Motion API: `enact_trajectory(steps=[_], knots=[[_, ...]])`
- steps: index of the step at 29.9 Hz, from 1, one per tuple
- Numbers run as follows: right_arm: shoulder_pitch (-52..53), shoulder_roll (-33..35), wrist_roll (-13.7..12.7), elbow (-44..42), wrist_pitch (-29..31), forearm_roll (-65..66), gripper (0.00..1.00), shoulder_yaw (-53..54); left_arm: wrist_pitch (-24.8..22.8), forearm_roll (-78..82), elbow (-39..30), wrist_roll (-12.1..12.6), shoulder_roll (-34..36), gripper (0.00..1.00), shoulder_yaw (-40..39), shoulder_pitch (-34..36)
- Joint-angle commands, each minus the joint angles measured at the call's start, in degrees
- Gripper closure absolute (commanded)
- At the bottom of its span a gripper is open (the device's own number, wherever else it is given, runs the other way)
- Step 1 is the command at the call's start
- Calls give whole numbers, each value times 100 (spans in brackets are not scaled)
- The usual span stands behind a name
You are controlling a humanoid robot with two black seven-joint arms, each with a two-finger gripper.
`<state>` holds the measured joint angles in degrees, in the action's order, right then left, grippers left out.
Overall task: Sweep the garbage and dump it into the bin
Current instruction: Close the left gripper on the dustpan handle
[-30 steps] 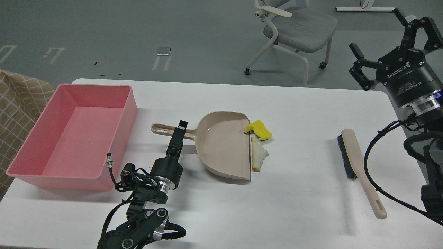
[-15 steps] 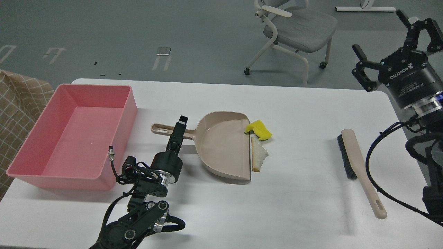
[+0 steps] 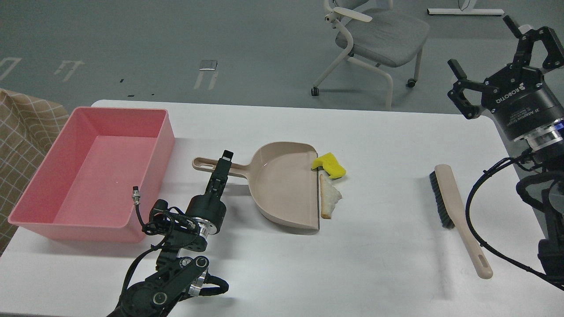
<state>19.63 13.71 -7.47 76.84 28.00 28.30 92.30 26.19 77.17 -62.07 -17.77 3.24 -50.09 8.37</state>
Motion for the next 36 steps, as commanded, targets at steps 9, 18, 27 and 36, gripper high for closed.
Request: enact_trajectory(steps=[9, 18, 27, 36], knots=[[-12, 0, 0, 15, 0, -9, 0, 34, 0, 9, 54, 1, 10, 52, 0, -37], [-56, 9, 0, 7, 0, -9, 0, 43, 0, 9, 134, 19, 10, 57, 0, -11], [-56, 26, 0, -2, 0, -9, 0, 43, -9, 0, 142, 45, 10, 60, 0, 16], [-65, 26, 0, -37, 0, 0, 0, 34, -9, 9, 142, 45, 2, 66, 0, -19]])
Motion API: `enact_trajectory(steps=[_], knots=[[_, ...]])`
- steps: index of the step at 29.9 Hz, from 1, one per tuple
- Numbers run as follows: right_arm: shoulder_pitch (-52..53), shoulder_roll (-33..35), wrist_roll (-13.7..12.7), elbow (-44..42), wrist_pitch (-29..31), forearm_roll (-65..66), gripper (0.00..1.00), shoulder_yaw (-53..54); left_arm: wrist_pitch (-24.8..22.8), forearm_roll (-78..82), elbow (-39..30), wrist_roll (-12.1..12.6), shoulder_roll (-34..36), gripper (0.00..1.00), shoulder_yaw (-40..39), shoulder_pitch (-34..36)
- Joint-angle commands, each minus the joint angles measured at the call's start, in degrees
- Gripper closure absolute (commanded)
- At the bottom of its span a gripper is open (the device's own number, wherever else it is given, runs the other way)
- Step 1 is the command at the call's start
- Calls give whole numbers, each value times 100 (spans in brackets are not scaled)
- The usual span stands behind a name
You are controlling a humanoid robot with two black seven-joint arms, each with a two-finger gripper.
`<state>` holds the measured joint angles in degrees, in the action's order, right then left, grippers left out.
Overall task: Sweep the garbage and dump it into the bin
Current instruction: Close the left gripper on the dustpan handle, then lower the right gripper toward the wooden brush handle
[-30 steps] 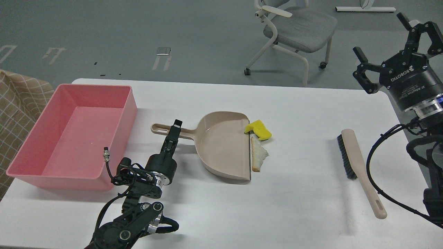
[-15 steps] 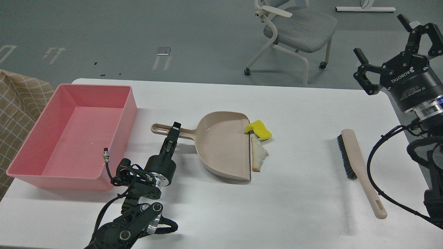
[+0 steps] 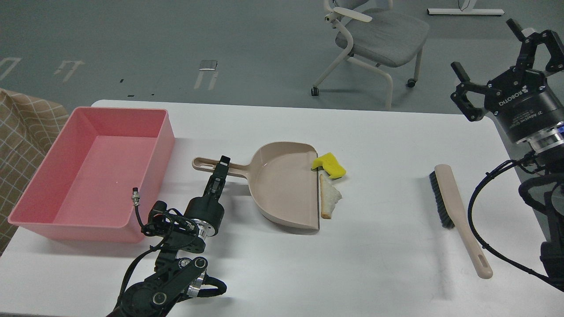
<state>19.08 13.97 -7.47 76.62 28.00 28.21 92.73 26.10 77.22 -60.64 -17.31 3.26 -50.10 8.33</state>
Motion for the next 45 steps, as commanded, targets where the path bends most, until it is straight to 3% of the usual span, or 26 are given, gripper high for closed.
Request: enact_trajectory(steps=[1, 6, 19, 29, 39, 45], knots=[[-10, 0, 0, -25, 0, 9, 0, -9, 0, 4, 0, 0, 0, 67, 0, -24], [-18, 0, 0, -16, 0, 0, 0, 0, 0, 4, 0, 0, -18, 73, 0, -24], [17, 9, 9, 90, 0, 9, 0, 105, 0, 4, -9, -9, 0, 73, 0, 72], [43, 1010, 9, 151, 0, 1757, 0, 105, -9, 4, -18, -18, 79, 73, 0, 204], [43, 1643, 0, 160, 0, 1740, 0, 176, -9, 13, -18, -35, 246, 73, 219, 318], [8, 1837, 9, 169, 0, 1723, 0, 834, -9, 13, -18, -44, 378, 73, 474, 336]])
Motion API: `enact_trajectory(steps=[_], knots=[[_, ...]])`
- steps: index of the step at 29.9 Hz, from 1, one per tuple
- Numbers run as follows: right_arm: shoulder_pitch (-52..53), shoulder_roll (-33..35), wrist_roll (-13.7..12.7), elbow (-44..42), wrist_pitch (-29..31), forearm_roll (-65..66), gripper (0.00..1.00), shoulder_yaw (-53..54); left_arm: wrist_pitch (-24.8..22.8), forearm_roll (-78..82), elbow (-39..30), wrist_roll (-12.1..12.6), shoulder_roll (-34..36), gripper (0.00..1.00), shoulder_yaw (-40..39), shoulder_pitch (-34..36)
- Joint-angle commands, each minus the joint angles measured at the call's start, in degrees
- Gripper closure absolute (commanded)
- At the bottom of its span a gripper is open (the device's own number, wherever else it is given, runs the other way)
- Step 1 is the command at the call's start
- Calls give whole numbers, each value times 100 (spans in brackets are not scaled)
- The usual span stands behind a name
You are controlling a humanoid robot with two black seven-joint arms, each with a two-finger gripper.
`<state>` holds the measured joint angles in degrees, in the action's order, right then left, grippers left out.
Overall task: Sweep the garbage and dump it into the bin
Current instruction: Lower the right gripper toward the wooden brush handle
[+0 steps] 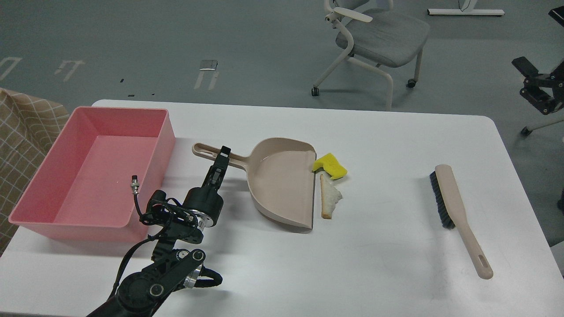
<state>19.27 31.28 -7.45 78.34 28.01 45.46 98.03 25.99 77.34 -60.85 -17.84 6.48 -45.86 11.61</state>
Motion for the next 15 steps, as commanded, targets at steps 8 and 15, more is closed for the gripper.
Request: enact_trajectory(steps=[8, 15], knots=[[-37, -61, 148, 137, -1, -2, 0, 436, 2, 10, 12, 9, 134, 73, 77, 43], [-134, -52, 148, 497, -1, 103, 2, 524, 2, 10, 12, 9, 257, 73, 77, 51]])
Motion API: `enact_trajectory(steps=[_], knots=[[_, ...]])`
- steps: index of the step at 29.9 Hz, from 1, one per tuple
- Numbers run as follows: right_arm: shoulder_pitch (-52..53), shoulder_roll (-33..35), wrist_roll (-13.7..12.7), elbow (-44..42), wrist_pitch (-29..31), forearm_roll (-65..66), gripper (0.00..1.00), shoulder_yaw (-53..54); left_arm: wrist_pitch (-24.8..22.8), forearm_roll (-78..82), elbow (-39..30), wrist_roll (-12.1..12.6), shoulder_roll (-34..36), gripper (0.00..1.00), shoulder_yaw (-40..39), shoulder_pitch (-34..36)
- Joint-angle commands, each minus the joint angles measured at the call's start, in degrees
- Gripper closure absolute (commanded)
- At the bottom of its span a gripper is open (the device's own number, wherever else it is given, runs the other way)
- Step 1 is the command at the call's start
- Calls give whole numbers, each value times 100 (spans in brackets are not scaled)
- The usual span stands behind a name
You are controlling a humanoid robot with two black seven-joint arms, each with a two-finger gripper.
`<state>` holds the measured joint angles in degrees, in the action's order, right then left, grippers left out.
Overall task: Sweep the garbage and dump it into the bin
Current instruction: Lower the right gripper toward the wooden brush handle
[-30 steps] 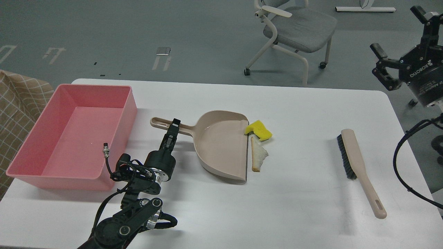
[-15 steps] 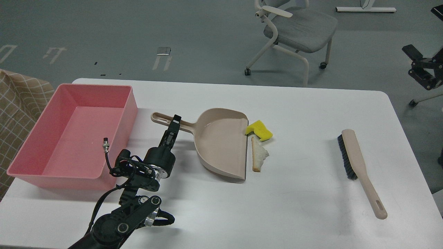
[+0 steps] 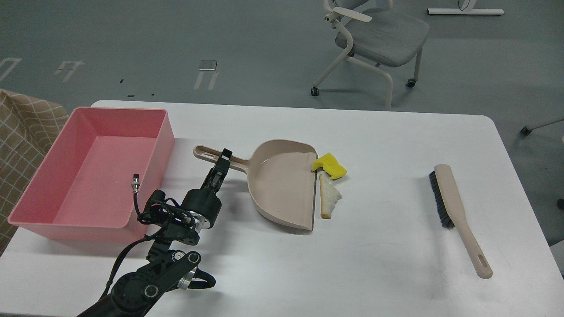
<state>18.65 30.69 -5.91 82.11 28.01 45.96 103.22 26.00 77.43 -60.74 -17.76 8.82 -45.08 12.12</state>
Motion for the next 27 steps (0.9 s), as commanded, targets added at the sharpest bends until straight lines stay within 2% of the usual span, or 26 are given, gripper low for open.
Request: enact_trajectory(steps=[1, 5, 8, 10, 15, 27], knots=[[-90, 33, -6, 139, -1, 62, 2, 5, -7, 0, 0, 1, 23, 73, -1, 1], [-230, 130, -15, 271, -1, 333, 4, 5, -7, 43, 0, 1, 32, 73, 138, 9], [-362, 174, -15, 297, -1, 606, 19, 14, -7, 61, 9, 1, 32, 73, 341, 53], [-494, 244, -15, 393, -1, 861, 23, 14, -7, 61, 18, 1, 41, 73, 368, 71], [-591, 245, -15, 535, -1, 914, 19, 66, -7, 53, 88, -8, 58, 73, 359, 150], [-740, 262, -24, 552, -1, 1002, 22, 40, -7, 70, 123, 1, 199, 73, 368, 264]])
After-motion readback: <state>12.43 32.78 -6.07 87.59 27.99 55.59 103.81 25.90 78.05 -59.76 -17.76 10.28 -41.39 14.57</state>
